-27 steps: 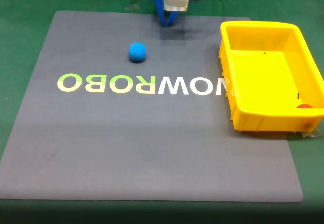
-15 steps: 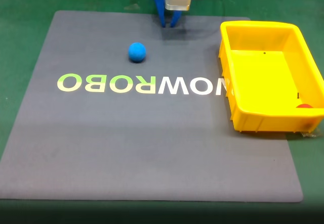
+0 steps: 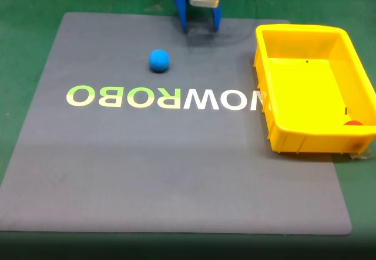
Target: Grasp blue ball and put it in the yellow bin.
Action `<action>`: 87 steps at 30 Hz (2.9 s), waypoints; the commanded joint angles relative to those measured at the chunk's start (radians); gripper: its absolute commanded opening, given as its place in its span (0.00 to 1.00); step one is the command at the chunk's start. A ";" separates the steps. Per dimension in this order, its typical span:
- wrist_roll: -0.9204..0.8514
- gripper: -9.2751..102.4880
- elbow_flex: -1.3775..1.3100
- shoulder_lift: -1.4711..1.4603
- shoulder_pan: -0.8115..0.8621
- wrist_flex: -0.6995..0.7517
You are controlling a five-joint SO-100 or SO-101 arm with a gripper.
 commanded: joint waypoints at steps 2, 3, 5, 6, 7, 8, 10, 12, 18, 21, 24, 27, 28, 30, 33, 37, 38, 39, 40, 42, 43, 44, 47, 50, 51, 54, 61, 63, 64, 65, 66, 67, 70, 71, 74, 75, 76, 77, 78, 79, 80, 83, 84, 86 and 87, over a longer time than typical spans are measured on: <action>-0.025 0.37 -0.156 -0.187 0.051 -0.124; -0.020 0.37 -0.190 -0.244 0.058 -0.150; -0.017 0.37 -0.247 -0.351 0.075 -0.207; -0.017 0.37 -0.270 -0.396 0.084 -0.233; -0.021 0.37 -0.287 -0.440 0.094 -0.262; -0.031 0.37 -0.302 -0.480 0.104 -0.285; -0.048 0.37 -0.327 -0.554 0.129 -0.333; -0.060 0.37 -0.354 -0.629 0.152 -0.377; -0.069 0.37 -0.449 -0.842 0.199 -0.480; -0.069 0.37 -0.491 -0.920 0.209 -0.500; -0.061 0.37 -0.534 -0.985 0.215 -0.505; -0.061 0.37 -0.569 -1.046 0.222 -0.509; -0.061 0.37 -0.583 -1.066 0.227 -0.509; -0.066 0.37 -0.609 -1.108 0.235 -0.509; -0.067 0.37 -0.649 -1.173 0.245 -0.525; -0.066 0.37 -0.709 -1.262 0.253 -0.543; -0.063 0.37 -0.726 -1.287 0.255 -0.548; -0.060 0.37 -0.746 -1.312 0.255 -0.551; -0.057 0.37 -0.764 -1.338 0.255 -0.555; -0.049 0.37 -0.801 -1.390 0.255 -0.575; -0.046 0.37 -0.819 -1.417 0.255 -0.583; -0.044 0.37 -0.839 -1.442 0.253 -0.588; -0.038 0.37 -0.885 -1.508 0.245 -0.606; -0.025 0.36 -0.927 -1.562 0.232 -0.611; -0.018 0.36 -0.939 -1.577 0.227 -0.611; -0.015 0.36 -0.965 -1.617 0.216 -0.611; -0.021 0.36 -0.977 -1.658 0.195 -0.611; -0.011 0.35 -0.980 -1.664 0.190 -0.611; -0.009 0.35 -0.980 -1.667 0.187 -0.611; -0.006 0.34 -0.980 -1.669 0.186 -0.611; -0.002 0.34 -0.980 -1.671 0.184 -0.611; 0.000 0.34 -0.980 -1.672 0.183 -0.611; 0.006 0.31 -0.982 -1.675 0.176 -0.611; 0.008 0.30 -0.985 -1.675 0.175 -0.611; 0.017 0.27 -0.986 -1.677 0.170 -0.611; 0.018 0.26 -0.986 -1.677 0.170 -0.611; 0.021 0.25 -0.986 -1.677 0.170 -0.611; 0.023 0.23 -0.988 -1.677 0.169 -0.611; 0.025 0.22 -0.988 -1.677 0.167 -0.611; 0.028 0.20 -0.988 -1.677 0.167 -0.611; 0.031 0.17 -0.988 -1.677 0.166 -0.611; 0.038 0.08 -0.988 -1.677 0.166 -0.611; 0.040 0.08 -0.988 -1.677 0.166 -0.611; 0.043 0.08 -0.988 -1.677 0.169 -0.611; 0.043 0.08 -0.988 -1.677 0.170 -0.611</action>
